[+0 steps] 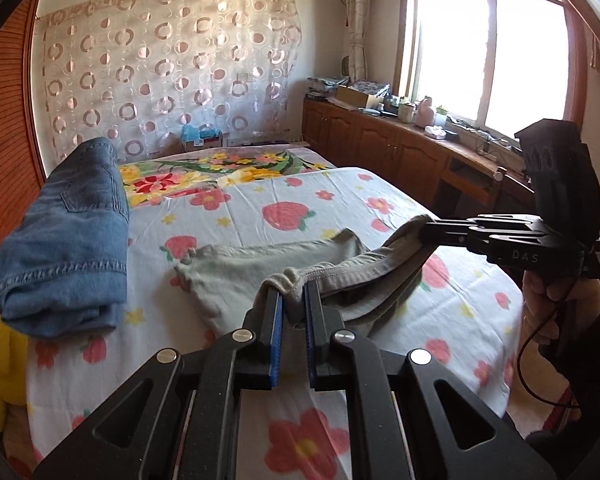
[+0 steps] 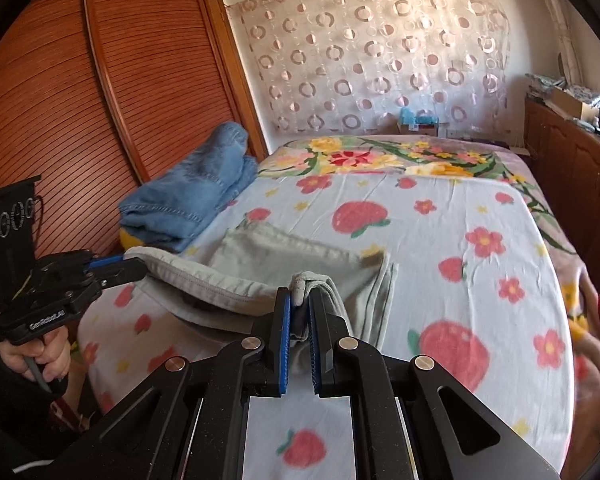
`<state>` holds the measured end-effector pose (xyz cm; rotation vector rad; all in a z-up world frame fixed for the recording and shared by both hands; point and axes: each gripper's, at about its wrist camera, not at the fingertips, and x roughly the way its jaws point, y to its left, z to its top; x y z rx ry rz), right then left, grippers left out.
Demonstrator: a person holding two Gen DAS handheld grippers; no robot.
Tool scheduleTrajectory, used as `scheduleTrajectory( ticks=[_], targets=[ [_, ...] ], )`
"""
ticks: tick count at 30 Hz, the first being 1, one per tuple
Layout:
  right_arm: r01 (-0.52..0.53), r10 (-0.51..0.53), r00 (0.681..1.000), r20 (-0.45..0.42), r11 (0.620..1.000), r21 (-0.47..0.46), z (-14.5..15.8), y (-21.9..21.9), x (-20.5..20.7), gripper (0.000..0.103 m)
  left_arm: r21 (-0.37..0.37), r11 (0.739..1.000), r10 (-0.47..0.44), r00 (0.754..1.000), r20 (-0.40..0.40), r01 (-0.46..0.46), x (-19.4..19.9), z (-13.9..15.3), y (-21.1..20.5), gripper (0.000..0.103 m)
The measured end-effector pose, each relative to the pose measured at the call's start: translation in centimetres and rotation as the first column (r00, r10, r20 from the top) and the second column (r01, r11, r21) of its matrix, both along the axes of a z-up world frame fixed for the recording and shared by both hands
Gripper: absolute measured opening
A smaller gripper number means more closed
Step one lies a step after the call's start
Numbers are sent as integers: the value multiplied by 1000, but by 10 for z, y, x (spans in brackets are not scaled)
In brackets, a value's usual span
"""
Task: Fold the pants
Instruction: 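Lift the pants with both tools and fold them over onto themselves, then open both tools and release the folded pants on the bed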
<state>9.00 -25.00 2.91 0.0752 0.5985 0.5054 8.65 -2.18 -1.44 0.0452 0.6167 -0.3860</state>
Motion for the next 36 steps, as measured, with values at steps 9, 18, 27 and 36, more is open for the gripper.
scheduleTrajectory(
  ticks=[9,18,27,36],
  targets=[
    [13,-12,1000,3,998,-61,-1,18,36,8,23,999,33,999,-13,-32,30,-2,5,11],
    [19,-22,999,-35,994,-104,-9,27,66,8,48,997,57,997,-45,-55,58,-16,3,11],
    [26,-34,997,-76,994,-108,-17,30,82,8,48,996,85,994,-66,-82,61,-34,7,20],
    [46,-53,996,-66,993,-110,-19,29,89,8,18,997,80,988,-129,-79,60,-51,18,48]
  ],
)
